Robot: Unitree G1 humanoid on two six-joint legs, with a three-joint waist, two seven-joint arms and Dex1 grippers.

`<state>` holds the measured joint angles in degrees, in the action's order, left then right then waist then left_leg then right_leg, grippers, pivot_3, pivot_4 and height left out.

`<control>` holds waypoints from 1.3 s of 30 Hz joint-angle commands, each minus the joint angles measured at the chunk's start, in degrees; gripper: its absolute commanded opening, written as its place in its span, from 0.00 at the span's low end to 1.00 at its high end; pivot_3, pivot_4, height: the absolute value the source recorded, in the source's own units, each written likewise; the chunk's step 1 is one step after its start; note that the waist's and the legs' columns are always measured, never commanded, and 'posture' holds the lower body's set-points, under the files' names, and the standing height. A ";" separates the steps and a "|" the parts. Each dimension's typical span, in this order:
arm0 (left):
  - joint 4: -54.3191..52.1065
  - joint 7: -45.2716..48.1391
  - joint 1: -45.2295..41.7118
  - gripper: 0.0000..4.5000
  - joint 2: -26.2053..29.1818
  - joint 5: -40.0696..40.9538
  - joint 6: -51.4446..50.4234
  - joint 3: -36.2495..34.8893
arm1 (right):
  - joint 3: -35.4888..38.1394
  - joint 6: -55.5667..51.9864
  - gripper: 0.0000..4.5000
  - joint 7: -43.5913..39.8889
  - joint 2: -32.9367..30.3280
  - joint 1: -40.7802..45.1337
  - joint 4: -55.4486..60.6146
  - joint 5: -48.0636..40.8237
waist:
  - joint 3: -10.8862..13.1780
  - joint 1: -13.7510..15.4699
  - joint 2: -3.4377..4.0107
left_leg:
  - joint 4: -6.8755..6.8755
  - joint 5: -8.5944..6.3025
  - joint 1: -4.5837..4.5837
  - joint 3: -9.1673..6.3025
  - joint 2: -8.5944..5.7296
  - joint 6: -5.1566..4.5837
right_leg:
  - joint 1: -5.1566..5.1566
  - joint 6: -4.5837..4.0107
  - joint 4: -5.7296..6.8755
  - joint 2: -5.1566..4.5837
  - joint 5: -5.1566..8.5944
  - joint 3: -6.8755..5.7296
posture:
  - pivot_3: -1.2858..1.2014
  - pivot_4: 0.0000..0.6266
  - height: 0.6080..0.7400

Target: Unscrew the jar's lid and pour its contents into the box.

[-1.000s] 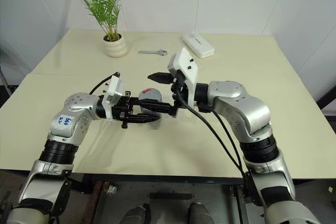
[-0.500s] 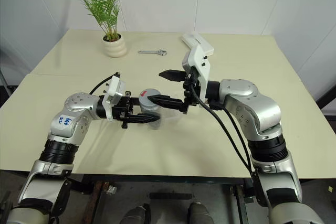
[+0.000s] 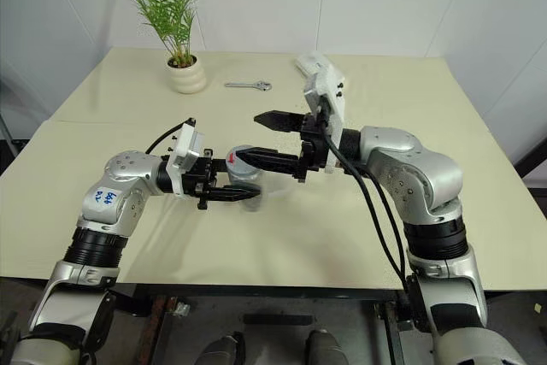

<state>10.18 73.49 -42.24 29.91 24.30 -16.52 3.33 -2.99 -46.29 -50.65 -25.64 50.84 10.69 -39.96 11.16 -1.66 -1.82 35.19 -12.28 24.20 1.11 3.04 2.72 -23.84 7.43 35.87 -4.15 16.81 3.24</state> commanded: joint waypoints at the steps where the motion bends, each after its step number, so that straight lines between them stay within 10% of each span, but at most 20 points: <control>1: -0.77 0.23 -1.14 0.43 -0.08 0.65 0.43 -0.64 | -2.08 1.79 1.00 0.22 0.13 0.75 2.28 2.15 | 0.00 0.01 0.00 | 0.00 0.00 0.00 0.00 0.00 0.00 | 0.00 0.00 0.00 0.00 0.00 0.00 | 0.52 0.24 1.00; 15: -1.32 0.12 -0.72 0.43 0.07 0.87 0.10 -0.76 | -4.75 5.24 1.00 0.43 1.29 -1.04 1.99 7.22 | 0.00 0.02 0.00 | 0.00 0.00 0.01 0.00 0.00 0.00 | 0.00 0.00 -0.01 0.00 0.00 0.00 | 0.52 0.24 1.00; 24: -1.82 -0.01 -0.38 0.43 0.18 1.05 -0.26 -0.75 | -3.54 4.87 0.57 -0.10 1.55 -1.88 3.62 5.54 | 0.00 0.02 0.00 | 0.00 0.00 0.01 0.00 0.00 0.00 | 0.00 0.00 0.00 0.00 0.00 0.00 | 0.52 0.24 1.00; 34: -2.41 0.02 0.68 0.43 1.00 1.10 -0.56 -0.93 | 20.96 -7.27 0.57 25.97 11.70 2.97 1.97 -28.56 | 0.00 0.12 0.01 | -0.02 0.00 0.00 -0.01 0.10 0.02 | 0.01 -0.01 0.03 0.01 0.00 -0.03 | 0.52 0.24 1.00; 39: -2.31 -0.82 1.21 0.43 1.43 1.37 -0.88 -1.75 | 13.75 2.19 0.57 22.50 -3.33 -9.62 5.80 -6.77 | 0.00 0.33 0.01 | -0.02 -0.03 0.04 -0.01 0.01 0.01 | 0.05 -0.04 -0.14 -0.04 0.02 -0.04 | 0.52 0.24 1.00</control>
<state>9.46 73.07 -41.02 30.60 25.20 -17.53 2.83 12.21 -49.62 -26.90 -26.20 43.89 15.23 -55.22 11.17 -1.33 -1.82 35.18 -12.33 24.24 1.09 3.03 2.71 -23.78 7.39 35.67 -4.20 16.84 3.20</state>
